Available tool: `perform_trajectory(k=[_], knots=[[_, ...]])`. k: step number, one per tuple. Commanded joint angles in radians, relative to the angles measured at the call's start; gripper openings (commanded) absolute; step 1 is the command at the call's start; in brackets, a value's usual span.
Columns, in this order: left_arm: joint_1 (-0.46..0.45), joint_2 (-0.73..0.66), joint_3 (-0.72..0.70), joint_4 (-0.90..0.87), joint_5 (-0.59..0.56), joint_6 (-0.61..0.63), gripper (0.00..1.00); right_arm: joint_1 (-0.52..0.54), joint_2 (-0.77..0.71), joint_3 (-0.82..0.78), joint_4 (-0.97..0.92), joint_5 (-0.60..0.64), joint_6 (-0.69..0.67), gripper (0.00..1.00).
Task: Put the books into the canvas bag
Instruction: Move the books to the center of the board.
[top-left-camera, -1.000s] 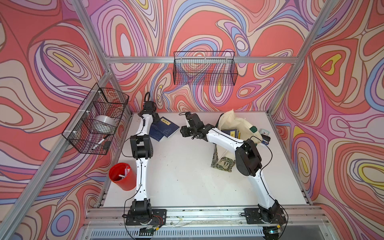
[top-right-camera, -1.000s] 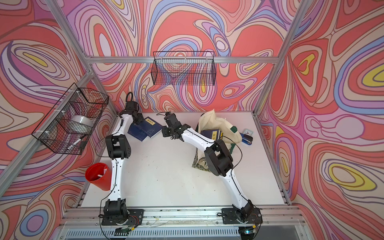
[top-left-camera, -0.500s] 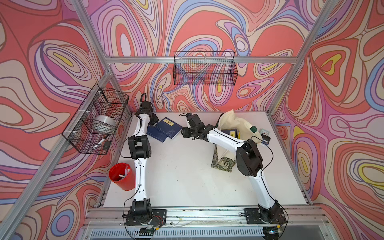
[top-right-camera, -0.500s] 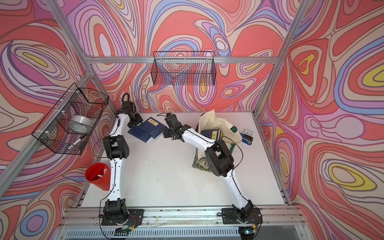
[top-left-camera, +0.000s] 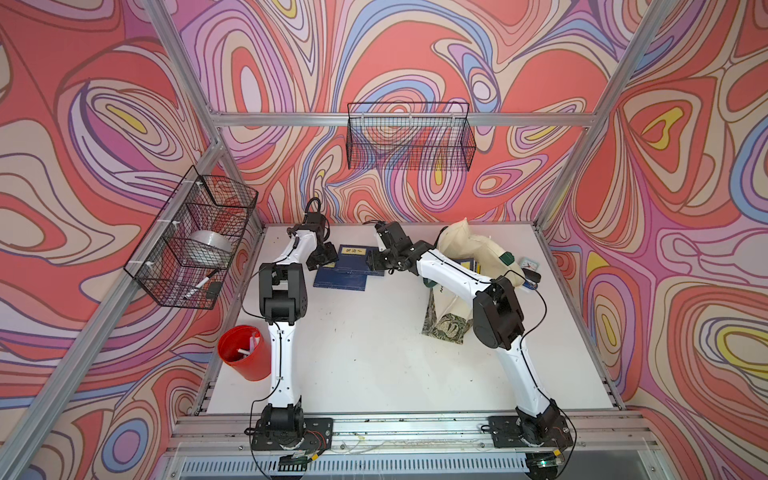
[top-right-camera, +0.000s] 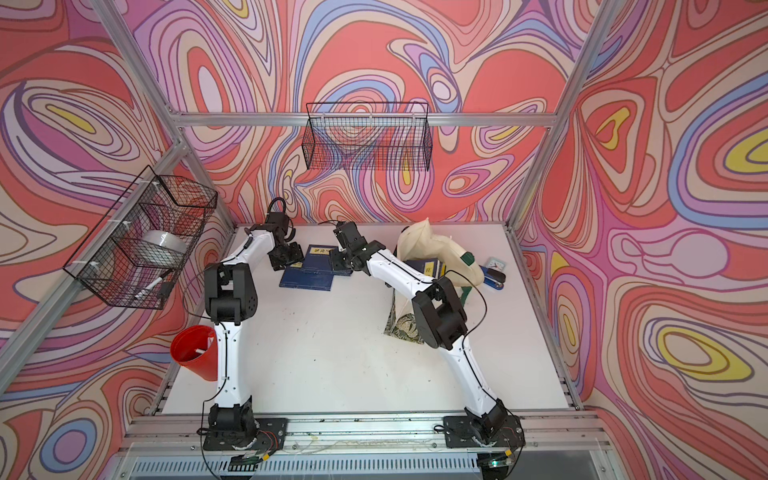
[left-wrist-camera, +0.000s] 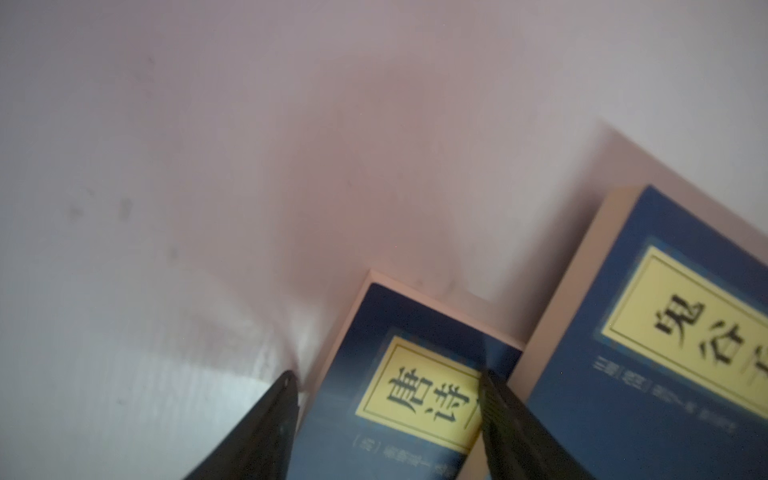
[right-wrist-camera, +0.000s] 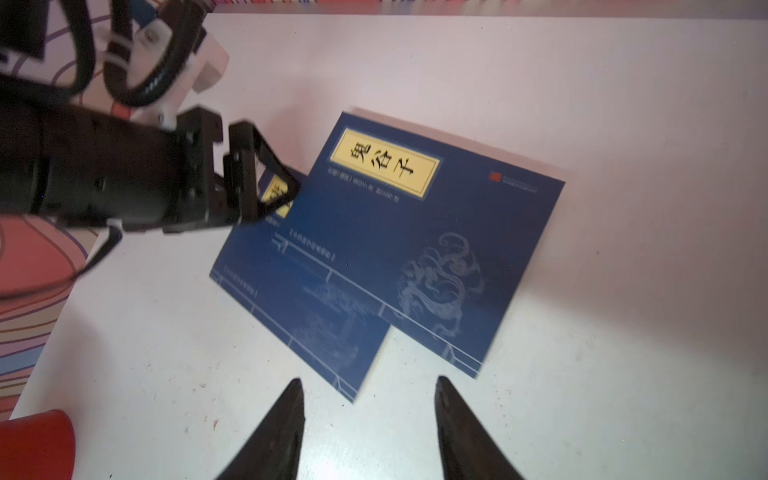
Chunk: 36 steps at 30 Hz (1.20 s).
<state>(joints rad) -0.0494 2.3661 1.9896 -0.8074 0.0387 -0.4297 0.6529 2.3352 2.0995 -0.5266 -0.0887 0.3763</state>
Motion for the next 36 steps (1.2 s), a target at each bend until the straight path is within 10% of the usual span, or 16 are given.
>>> perform_trajectory(k=[1, 9, 19, 25, 36], knots=[[-0.034, -0.093, -0.198, 0.013, -0.053, 0.051, 0.70, -0.042, 0.046, 0.053, -0.055, -0.039, -0.046, 0.52], [-0.122, -0.380, -0.698, 0.181, -0.099, 0.011, 0.66, -0.077, 0.165, 0.181, -0.060, -0.111, -0.079, 0.52], [-0.194, -0.706, -0.983, 0.183, -0.084, -0.058, 0.64, -0.060, 0.184, 0.056, 0.037, -0.224, 0.047, 0.50], [-0.190, -0.809, -0.877, 0.124, -0.094, 0.018, 0.65, -0.025, 0.149, -0.052, 0.058, -0.200, 0.068, 0.50], [-0.089, -0.563, -0.497, 0.119, 0.053, 0.077, 0.66, 0.043, 0.064, -0.238, 0.055, -0.182, 0.058, 0.42]])
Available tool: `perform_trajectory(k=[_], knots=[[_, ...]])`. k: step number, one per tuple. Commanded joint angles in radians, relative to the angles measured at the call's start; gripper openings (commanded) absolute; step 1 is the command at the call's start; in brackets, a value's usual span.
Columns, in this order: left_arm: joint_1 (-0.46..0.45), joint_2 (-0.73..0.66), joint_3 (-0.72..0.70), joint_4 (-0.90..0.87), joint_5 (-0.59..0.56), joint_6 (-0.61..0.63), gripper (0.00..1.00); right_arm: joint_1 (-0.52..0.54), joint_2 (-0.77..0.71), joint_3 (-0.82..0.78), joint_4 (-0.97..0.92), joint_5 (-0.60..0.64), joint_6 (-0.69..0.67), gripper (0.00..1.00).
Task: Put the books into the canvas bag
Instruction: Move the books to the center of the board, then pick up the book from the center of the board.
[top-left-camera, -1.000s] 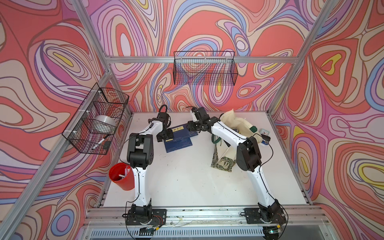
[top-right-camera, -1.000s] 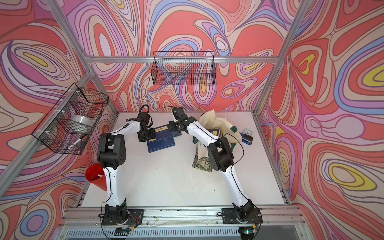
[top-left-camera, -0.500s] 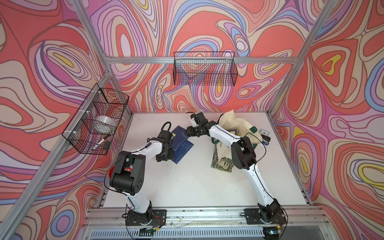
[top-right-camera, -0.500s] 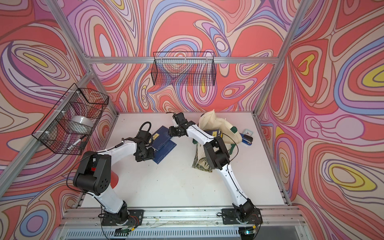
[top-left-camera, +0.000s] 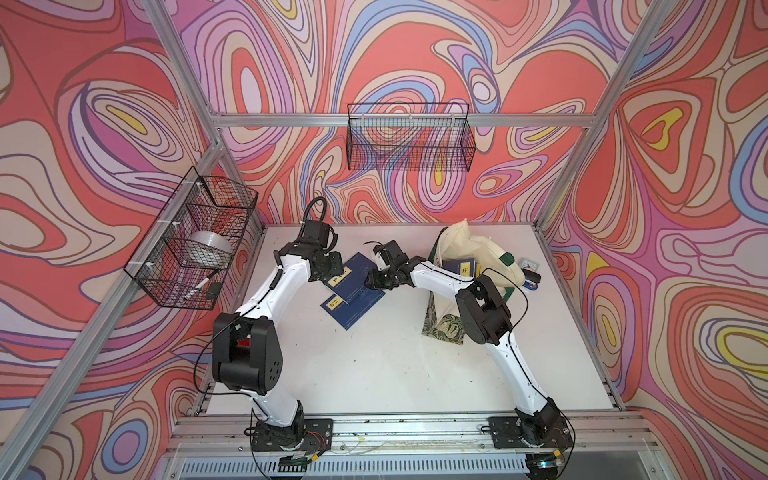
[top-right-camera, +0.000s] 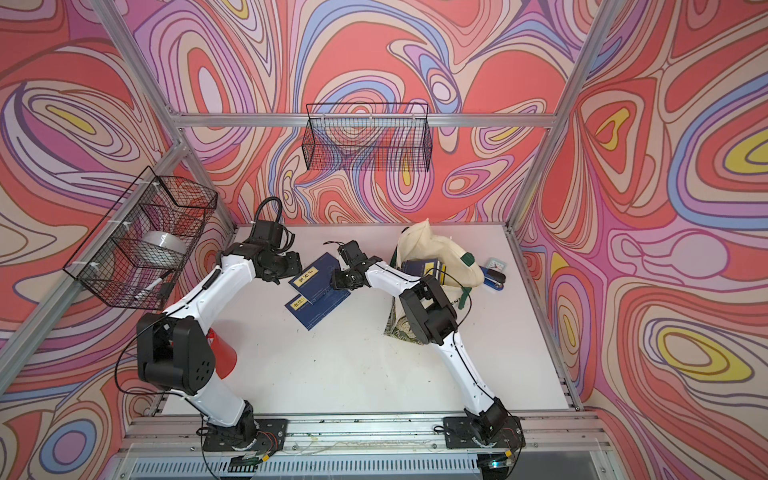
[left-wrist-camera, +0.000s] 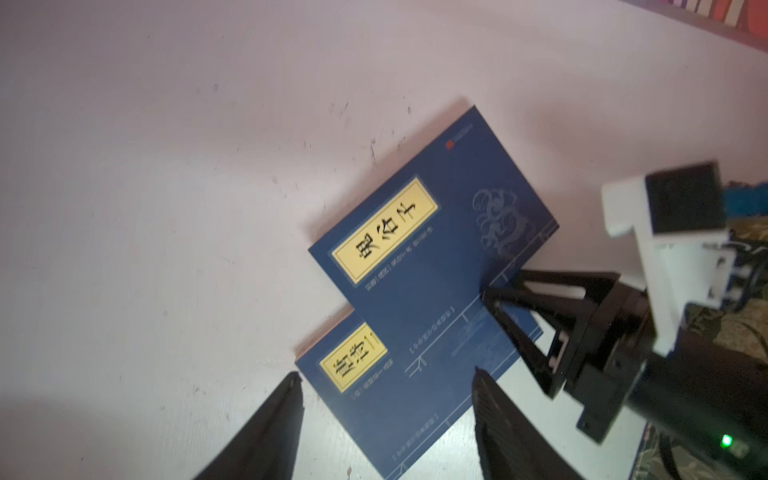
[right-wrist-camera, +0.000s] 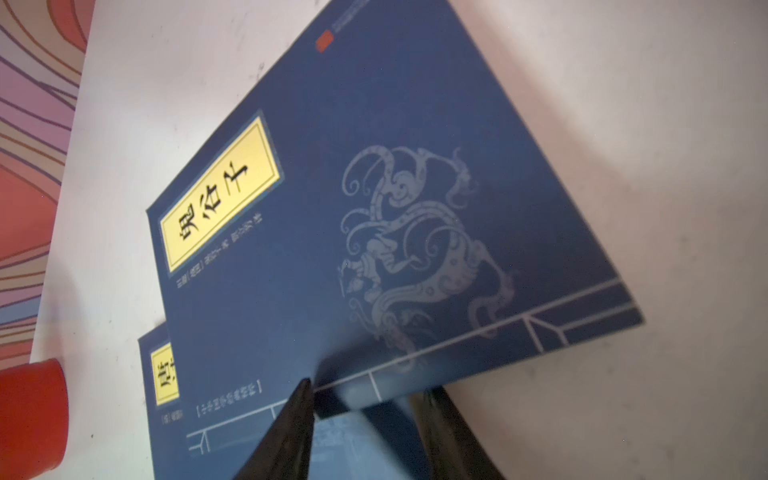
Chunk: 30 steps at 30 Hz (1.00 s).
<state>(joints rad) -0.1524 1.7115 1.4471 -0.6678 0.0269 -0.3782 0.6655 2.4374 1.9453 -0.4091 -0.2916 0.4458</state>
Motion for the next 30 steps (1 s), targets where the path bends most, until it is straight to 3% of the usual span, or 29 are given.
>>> perform_trajectory(k=[1, 8, 11, 20, 30], knots=[[0.019, 0.124, 0.065, -0.005, 0.090, 0.027, 0.66, 0.035, -0.057, -0.116, -0.055, 0.026, -0.009, 0.41], [0.043, 0.411, 0.259, -0.021, 0.242, 0.017, 0.67, 0.045, -0.186, -0.282, -0.043, 0.040, 0.005, 0.39], [0.042, 0.440, 0.242, -0.006, 0.312, -0.009, 0.66, 0.045, -0.235, -0.298, -0.058, 0.076, 0.023, 0.42], [0.018, 0.294, -0.074, 0.155, 0.387, -0.100, 0.64, 0.030, -0.273, -0.248, -0.122, 0.185, 0.162, 0.50], [-0.070, 0.060, -0.409, 0.290, 0.419, -0.253, 0.64, 0.023, -0.208, -0.231, -0.072, 0.097, 0.291, 0.50]])
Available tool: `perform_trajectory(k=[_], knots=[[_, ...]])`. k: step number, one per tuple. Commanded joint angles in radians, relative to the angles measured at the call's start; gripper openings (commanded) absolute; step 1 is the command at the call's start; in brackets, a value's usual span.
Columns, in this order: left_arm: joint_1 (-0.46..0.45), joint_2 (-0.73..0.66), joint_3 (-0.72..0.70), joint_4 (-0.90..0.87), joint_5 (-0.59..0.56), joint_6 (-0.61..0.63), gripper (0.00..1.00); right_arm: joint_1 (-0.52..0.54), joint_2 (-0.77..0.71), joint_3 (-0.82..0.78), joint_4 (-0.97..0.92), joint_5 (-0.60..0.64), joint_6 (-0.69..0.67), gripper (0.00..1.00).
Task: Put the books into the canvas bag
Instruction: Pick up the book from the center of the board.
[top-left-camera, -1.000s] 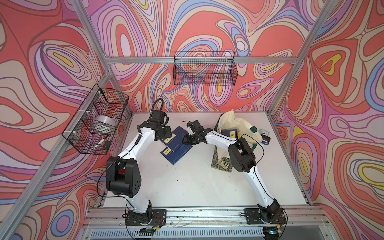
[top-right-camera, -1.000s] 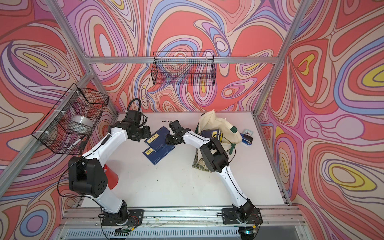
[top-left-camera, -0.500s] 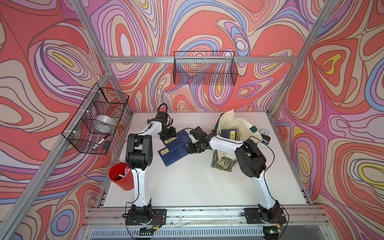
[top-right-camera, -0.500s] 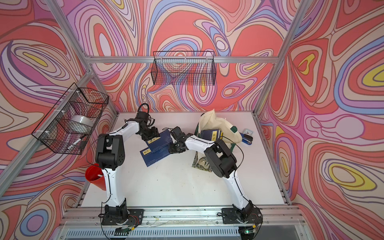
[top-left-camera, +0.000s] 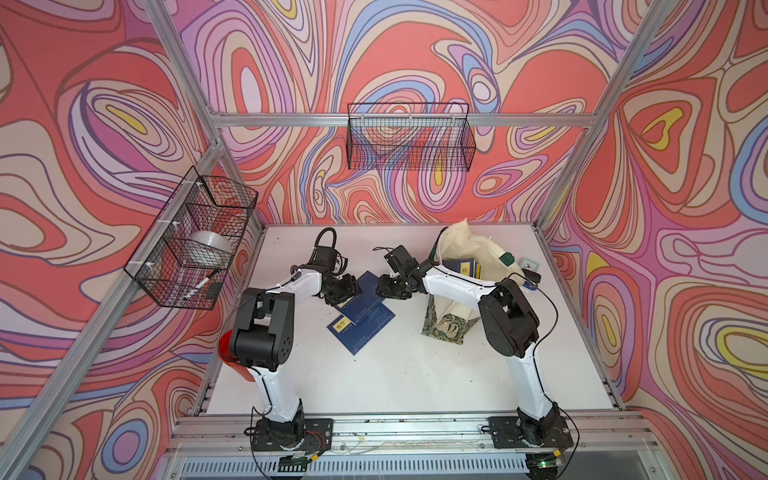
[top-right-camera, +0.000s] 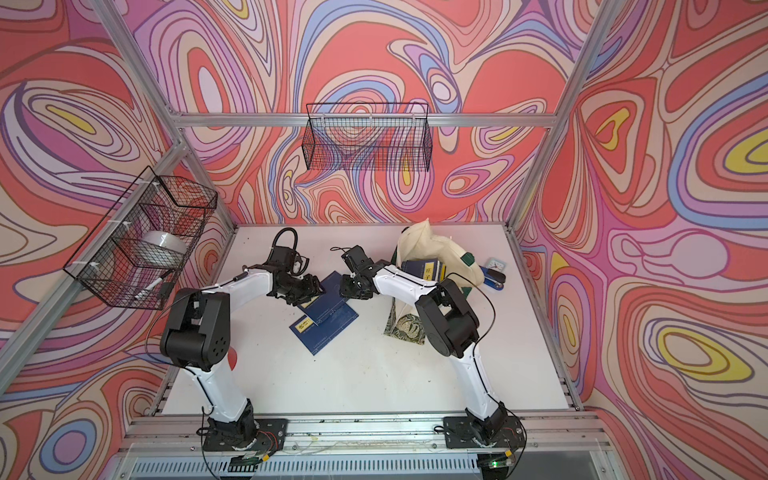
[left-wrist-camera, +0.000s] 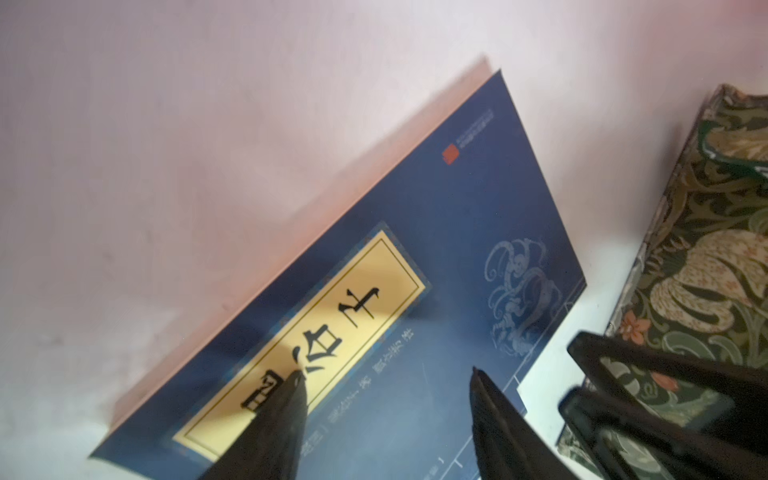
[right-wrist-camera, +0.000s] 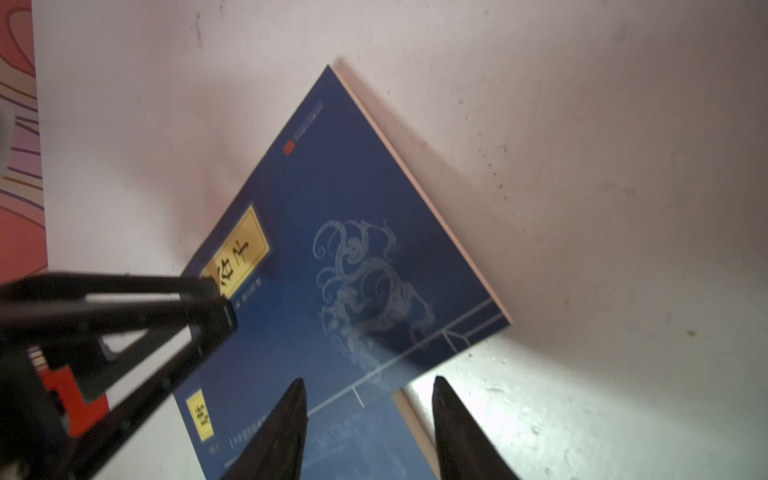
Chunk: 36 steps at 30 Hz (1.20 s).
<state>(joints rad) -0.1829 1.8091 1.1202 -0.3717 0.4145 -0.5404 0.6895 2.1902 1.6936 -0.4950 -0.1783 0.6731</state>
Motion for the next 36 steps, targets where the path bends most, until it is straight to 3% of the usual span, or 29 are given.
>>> perform_trajectory(k=[1, 5, 11, 18, 26, 36], knots=[[-0.051, -0.059, -0.106, 0.006, 0.038, -0.107, 0.64, -0.001, 0.042, 0.022, 0.013, -0.016, 0.075, 0.50], [-0.063, -0.147, -0.164, 0.012, 0.042, -0.135, 0.64, 0.000, 0.030, 0.008, 0.022, -0.021, 0.099, 0.51], [-0.023, -0.226, -0.090, -0.112, -0.035, -0.019, 0.67, -0.001, -0.075, -0.055, -0.011, 0.070, 0.098, 0.52], [0.098, -0.103, -0.063, -0.048, 0.096, -0.017, 0.67, 0.003, -0.127, -0.186, 0.024, 0.052, 0.180, 0.52], [0.108, -0.020, -0.105, 0.052, 0.180, -0.064, 0.66, 0.002, -0.083, -0.208, 0.090, 0.013, 0.226, 0.53], [0.105, -0.029, -0.285, 0.270, 0.297, -0.184, 0.60, -0.002, 0.004, -0.211, 0.408, -0.228, 0.326, 0.53]])
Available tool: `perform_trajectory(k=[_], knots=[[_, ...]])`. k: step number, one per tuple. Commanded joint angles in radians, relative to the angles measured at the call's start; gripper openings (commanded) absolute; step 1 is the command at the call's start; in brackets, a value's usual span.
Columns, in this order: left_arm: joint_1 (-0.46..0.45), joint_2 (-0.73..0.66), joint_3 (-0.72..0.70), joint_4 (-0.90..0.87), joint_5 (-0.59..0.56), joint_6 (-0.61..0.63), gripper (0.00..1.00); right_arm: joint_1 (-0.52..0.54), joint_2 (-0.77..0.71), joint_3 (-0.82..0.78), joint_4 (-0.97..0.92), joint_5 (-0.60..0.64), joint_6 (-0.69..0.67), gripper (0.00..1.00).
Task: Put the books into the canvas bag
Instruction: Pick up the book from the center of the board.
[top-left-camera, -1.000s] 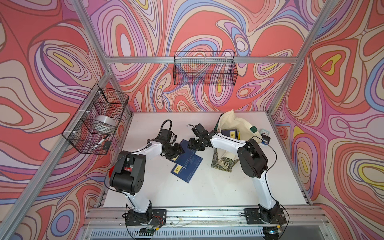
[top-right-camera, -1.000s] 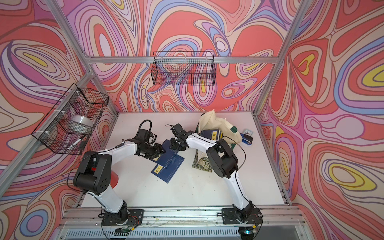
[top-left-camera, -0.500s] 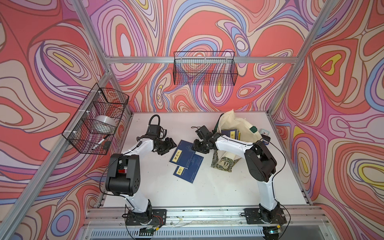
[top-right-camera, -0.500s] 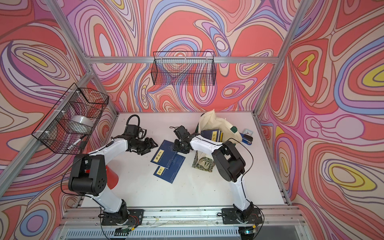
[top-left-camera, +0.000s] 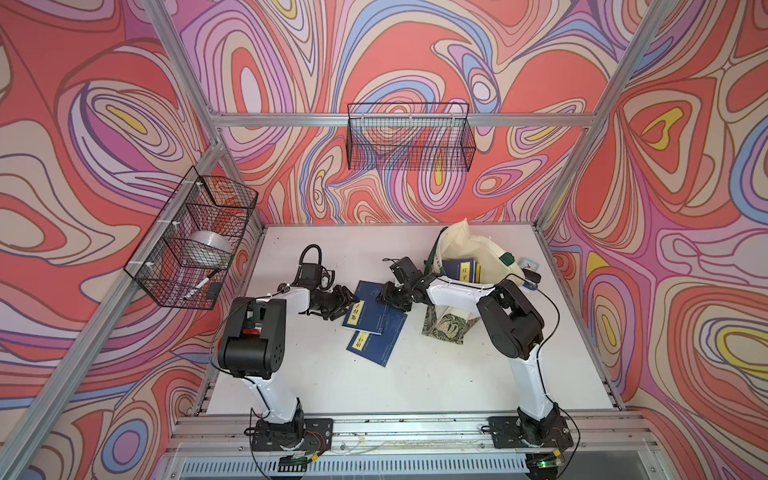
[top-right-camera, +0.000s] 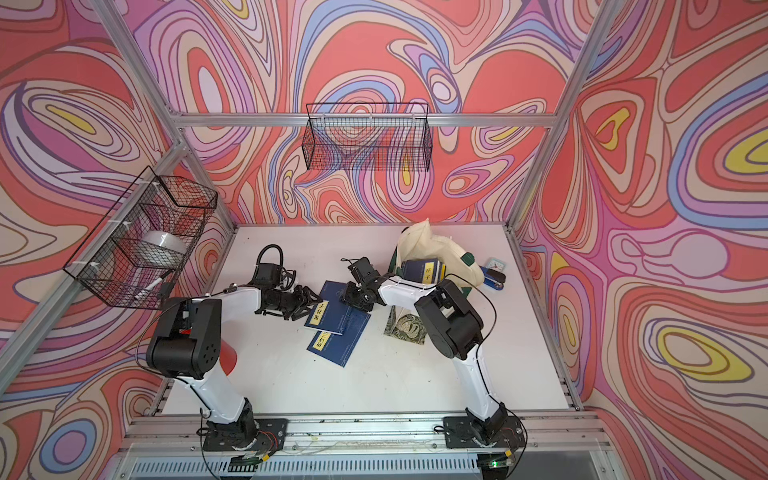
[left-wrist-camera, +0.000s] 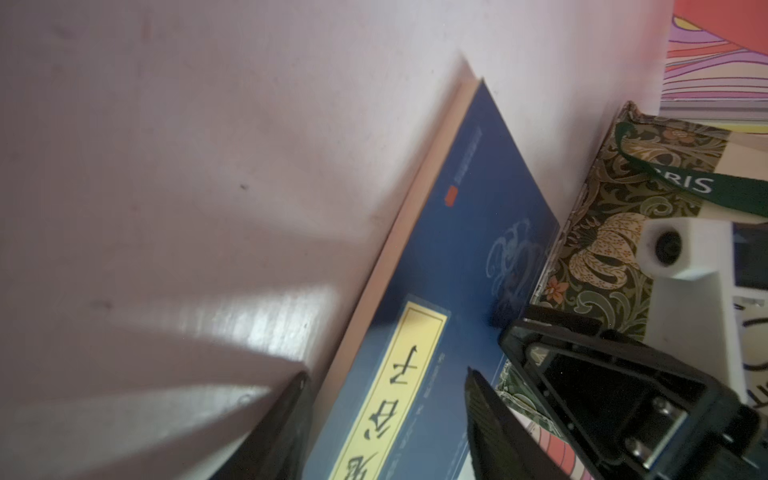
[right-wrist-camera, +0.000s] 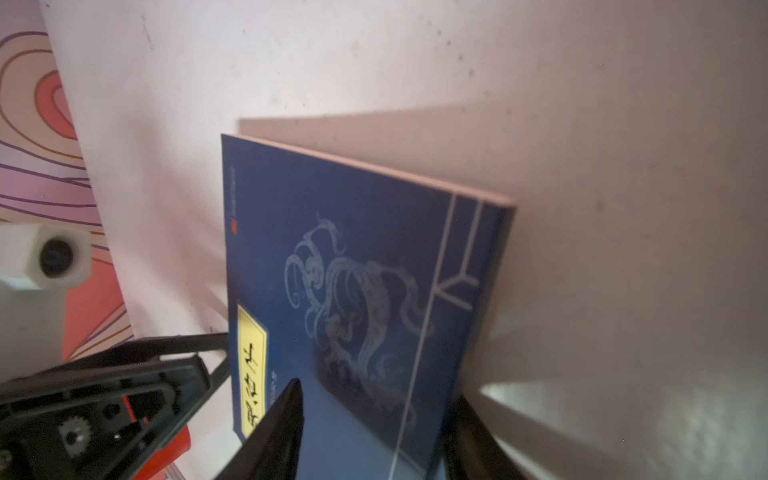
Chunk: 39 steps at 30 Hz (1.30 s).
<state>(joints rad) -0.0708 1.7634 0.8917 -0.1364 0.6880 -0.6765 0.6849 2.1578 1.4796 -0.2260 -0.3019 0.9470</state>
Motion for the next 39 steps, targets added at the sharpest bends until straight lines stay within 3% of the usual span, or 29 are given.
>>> perform_trajectory(k=[1, 6, 10, 17, 25, 32, 35, 39], knots=[[-0.007, 0.010, -0.067, 0.035, 0.026, -0.046, 0.59, 0.001, 0.039, -0.003, 0.178, -0.134, 0.072, 0.52], [-0.007, -0.032, -0.097, -0.001, 0.000, -0.016, 0.59, -0.003, 0.037, -0.045, 0.342, -0.189, 0.159, 0.48], [-0.007, -0.055, -0.109, -0.009, -0.013, -0.008, 0.59, -0.004, 0.020, -0.037, 0.313, -0.176, 0.135, 0.39], [-0.007, -0.079, -0.103, -0.019, -0.011, -0.007, 0.59, 0.001, -0.022, 0.012, 0.169, -0.136, 0.034, 0.00], [-0.009, -0.183, -0.078, -0.092, -0.045, 0.022, 0.62, 0.038, -0.092, 0.161, -0.068, -0.022, -0.147, 0.00], [-0.015, -0.339, 0.015, -0.147, -0.032, -0.010, 0.62, 0.044, -0.279, 0.230, -0.214, 0.089, -0.310, 0.00], [-0.058, -0.391, 0.075, -0.160, -0.057, -0.021, 0.62, 0.044, -0.379, 0.226, -0.272, 0.164, -0.370, 0.00], [-0.187, -0.396, 0.196, -0.182, -0.135, -0.019, 0.62, 0.042, -0.531, 0.215, -0.355, 0.321, -0.432, 0.00]])
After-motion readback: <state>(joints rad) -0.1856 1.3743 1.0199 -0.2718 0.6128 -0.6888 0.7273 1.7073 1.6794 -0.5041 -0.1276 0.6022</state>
